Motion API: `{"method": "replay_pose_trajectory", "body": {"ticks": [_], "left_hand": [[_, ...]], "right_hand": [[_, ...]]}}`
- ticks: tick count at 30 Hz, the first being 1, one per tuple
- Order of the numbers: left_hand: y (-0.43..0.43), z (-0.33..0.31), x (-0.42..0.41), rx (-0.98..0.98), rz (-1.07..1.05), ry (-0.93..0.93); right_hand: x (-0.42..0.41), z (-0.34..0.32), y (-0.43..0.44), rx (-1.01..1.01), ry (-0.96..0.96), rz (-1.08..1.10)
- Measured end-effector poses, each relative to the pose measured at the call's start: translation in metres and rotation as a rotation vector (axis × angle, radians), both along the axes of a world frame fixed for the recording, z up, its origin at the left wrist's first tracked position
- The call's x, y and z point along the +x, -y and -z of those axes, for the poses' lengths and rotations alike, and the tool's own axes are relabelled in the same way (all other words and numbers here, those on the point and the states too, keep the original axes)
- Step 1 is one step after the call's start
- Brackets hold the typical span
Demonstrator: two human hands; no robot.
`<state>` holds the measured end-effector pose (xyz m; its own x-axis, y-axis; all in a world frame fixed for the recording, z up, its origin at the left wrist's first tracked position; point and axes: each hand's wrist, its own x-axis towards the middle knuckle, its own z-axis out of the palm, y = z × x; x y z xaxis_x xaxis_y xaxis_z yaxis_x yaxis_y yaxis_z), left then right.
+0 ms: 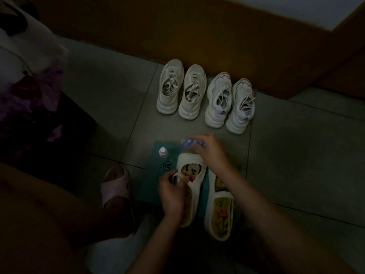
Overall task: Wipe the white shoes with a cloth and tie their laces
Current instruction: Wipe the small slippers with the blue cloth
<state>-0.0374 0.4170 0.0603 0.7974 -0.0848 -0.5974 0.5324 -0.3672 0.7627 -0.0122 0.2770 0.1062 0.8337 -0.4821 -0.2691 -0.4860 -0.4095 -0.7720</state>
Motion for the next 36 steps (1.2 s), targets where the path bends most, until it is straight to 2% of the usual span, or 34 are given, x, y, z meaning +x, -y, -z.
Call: {"method": "replay_pose_trajectory", "body": {"ticks": [3, 7, 10, 24, 27, 29, 31, 34, 36], "left_hand": [[0.001, 0.000, 0.000, 0.010, 0.006, -0.013], [0.001, 0.000, 0.001, 0.006, 0.008, -0.020], [0.002, 0.000, 0.002, -0.006, -0.006, -0.011], [0.003, 0.001, 0.002, -0.024, -0.011, 0.027], [0.003, 0.004, 0.002, -0.008, 0.010, 0.037], [0.003, 0.005, 0.002, -0.005, 0.013, 0.027], [0.002, 0.005, 0.001, 0.010, 0.015, 0.027], [0.003, 0.004, 0.001, 0.035, 0.020, 0.033], [0.003, 0.003, 0.001, 0.034, 0.028, 0.034]], "right_hand": [[0.025, 0.020, 0.008, -0.177, -0.052, 0.003], [0.041, 0.056, -0.002, -0.351, -0.285, -0.199], [0.039, 0.064, -0.005, -0.412, -0.273, -0.316], [0.008, 0.036, -0.002, -0.251, -0.233, -0.751], [-0.004, 0.023, 0.017, -0.271, -0.175, -0.683], [-0.008, 0.007, 0.033, -0.189, -0.173, -0.620], [-0.009, -0.008, 0.045, -0.129, -0.142, -0.484], [-0.001, -0.003, 0.039, -0.174, -0.067, -0.297], [0.008, 0.014, 0.019, -0.120, -0.074, -0.349]]}}
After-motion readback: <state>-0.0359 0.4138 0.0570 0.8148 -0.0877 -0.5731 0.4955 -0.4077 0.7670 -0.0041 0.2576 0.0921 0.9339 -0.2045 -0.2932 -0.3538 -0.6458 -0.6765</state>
